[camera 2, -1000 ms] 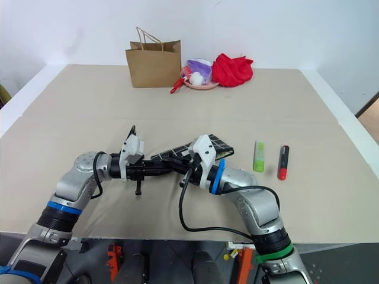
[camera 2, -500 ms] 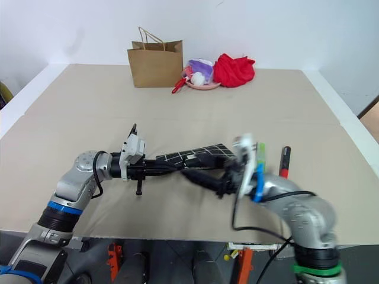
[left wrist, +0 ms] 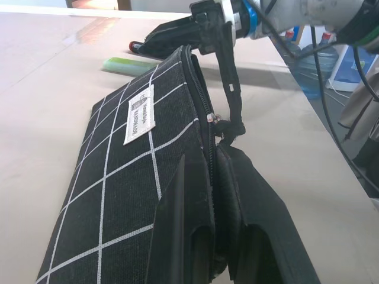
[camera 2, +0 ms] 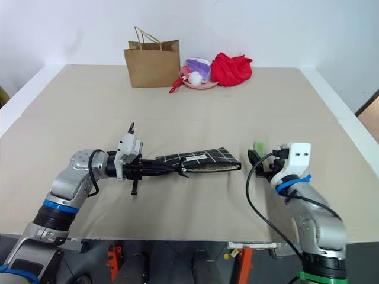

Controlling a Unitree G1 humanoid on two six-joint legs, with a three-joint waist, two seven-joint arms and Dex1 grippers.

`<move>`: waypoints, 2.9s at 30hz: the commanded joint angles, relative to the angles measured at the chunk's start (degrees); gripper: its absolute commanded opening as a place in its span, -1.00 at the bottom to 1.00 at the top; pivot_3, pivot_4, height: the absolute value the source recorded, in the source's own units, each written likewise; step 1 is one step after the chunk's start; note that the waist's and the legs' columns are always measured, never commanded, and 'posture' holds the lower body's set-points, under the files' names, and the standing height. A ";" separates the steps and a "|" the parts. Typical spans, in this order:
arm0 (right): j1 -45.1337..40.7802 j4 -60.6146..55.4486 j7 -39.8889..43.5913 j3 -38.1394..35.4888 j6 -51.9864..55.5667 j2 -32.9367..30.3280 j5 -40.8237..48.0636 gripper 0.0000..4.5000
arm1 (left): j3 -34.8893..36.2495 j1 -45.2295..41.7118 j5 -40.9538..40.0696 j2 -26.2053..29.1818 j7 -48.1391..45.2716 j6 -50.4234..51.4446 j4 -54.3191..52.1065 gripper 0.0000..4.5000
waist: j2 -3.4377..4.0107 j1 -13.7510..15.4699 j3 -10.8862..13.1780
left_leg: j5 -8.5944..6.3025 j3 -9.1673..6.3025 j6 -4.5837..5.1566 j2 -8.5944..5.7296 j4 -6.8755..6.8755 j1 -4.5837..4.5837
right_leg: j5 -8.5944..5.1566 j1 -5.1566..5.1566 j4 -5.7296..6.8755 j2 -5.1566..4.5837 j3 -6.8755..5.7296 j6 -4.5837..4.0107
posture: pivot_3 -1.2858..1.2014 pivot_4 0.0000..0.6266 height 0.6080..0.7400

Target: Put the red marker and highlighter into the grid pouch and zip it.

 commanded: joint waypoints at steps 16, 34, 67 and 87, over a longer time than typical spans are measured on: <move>2.06 5.98 -0.90 4.58 -7.72 6.33 -10.68 0.98 | 0.89 -0.03 -1.12 0.54 1.41 0.31 -3.97 -1.00 | -0.01 0.04 -0.01 | 0.00 0.00 0.00 0.00 0.01 0.02 | 0.00 0.02 0.00 0.00 0.00 -0.02 | 0.03 -0.52 1.00; -0.02 1.99 4.52 3.48 -5.89 6.45 -7.69 -0.53 | 1.20 -0.52 -1.30 0.54 1.76 0.01 -3.08 -1.00 | -0.30 -0.06 -0.18 | 0.01 -0.01 0.01 0.01 0.11 0.13 | -0.02 0.16 0.00 0.00 0.00 -0.23 | 0.03 -0.52 1.00; 5.88 -9.03 51.31 -9.01 27.58 -35.17 32.41 -0.53 | 0.77 -1.37 -2.10 -0.36 0.83 0.73 -3.25 -1.00 | 0.23 0.40 0.30 | -0.15 -0.42 0.28 -0.07 0.51 0.00 | -0.18 0.37 -0.02 -0.03 -0.38 -0.24 | 0.03 -0.52 1.00; -0.91 -5.04 50.58 -2.57 27.09 -33.64 28.62 -0.53 | 0.11 0.19 -2.49 -1.03 1.74 1.67 -6.05 -1.00 | 0.23 0.40 0.30 | -0.16 -0.42 0.28 -0.07 0.42 -0.02 | -0.15 0.37 -0.02 -0.02 -0.39 -0.06 | 0.03 -0.52 1.00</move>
